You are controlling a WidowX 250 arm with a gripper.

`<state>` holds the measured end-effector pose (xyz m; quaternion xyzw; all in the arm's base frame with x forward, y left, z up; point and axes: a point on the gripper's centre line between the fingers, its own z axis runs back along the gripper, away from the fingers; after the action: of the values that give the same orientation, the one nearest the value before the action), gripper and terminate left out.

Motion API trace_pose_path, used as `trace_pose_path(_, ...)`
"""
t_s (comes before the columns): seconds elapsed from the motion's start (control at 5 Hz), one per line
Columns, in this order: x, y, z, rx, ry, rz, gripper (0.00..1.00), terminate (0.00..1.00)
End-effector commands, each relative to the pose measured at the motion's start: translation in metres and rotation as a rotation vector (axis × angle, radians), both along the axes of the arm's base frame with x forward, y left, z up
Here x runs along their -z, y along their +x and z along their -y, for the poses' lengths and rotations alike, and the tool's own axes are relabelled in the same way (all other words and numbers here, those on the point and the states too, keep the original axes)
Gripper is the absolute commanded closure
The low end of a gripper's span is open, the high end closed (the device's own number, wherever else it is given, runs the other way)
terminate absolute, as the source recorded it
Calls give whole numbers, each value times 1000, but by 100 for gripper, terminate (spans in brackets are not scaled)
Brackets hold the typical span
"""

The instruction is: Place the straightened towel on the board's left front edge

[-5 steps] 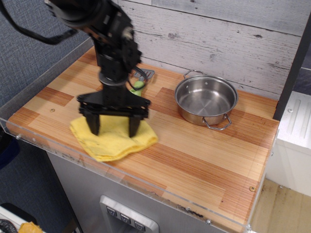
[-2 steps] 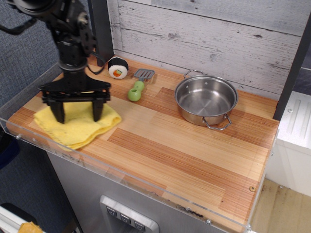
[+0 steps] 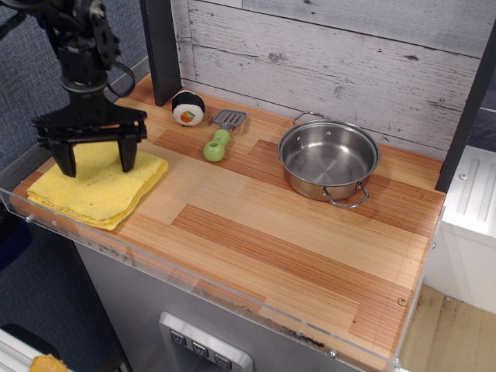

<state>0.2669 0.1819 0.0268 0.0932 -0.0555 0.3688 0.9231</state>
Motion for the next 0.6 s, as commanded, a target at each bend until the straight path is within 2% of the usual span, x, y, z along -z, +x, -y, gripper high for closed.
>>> trace_pose_path(0.0, -16, -2, -8, -20, 22, 53, 0, 0)
trace_pose_path(0.2, -18, -3, 1, -9, 9, 59, 0, 0)
trace_pose_path(0.4, -35, -4, 11, -3, 13, 94, 0, 0)
